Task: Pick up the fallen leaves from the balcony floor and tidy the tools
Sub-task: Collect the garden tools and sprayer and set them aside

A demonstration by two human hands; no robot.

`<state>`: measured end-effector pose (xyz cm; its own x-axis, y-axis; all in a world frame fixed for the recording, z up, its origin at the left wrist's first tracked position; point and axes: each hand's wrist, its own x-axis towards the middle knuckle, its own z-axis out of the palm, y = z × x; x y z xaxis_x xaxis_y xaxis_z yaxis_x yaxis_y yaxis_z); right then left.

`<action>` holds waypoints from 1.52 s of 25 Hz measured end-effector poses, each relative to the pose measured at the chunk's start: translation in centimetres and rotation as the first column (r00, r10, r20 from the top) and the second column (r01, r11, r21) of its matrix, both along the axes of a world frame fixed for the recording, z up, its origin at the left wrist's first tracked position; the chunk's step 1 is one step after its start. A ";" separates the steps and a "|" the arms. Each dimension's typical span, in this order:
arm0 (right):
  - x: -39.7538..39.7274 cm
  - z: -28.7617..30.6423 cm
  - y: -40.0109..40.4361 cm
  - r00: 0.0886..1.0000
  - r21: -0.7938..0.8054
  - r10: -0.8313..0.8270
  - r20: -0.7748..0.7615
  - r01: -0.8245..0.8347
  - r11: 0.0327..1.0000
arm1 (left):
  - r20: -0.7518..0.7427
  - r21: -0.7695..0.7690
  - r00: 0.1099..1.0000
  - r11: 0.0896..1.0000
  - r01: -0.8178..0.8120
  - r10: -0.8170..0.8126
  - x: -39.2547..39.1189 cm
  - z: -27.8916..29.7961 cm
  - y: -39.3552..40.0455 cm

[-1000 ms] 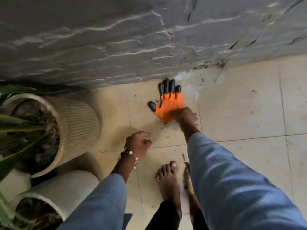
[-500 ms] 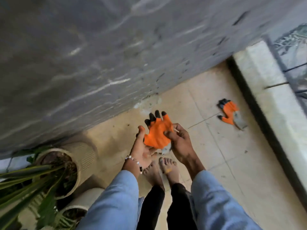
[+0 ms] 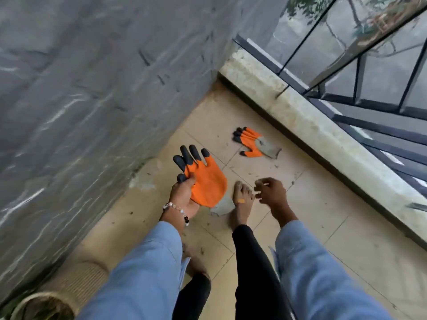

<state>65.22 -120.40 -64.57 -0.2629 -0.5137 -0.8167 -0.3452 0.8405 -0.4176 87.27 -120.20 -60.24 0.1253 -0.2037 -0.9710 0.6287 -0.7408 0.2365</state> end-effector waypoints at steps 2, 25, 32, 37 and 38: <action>-3.7 -5.2 -3.7 0.983 0.007 0.137 -0.125 -0.138 0.990 | 0.039 0.008 0.997 0.998 0.060 -0.061 -1.8 -3.6 -2.5; -4.3 -4.1 -7.4 0.990 -0.380 -0.108 0.095 0.137 0.915 | 0.225 0.015 0.931 0.957 0.291 -0.287 -7.5 -6.7 -8.9; -5.4 26.5 1.1 0.612 -0.347 -0.488 0.622 0.774 0.529 | 0.277 -0.149 0.845 0.849 0.508 -0.457 -11.3 16.8 -4.6; -7.7 34.1 10.8 0.725 -0.394 -0.500 0.474 0.683 0.615 | -0.134 -0.417 0.795 0.761 0.497 -0.592 -18.7 28.7 3.1; -8.4 34.7 13.3 0.753 -0.434 -0.530 0.391 0.658 0.615 | -0.157 -0.434 0.742 0.720 0.541 -0.652 -20.3 30.1 4.9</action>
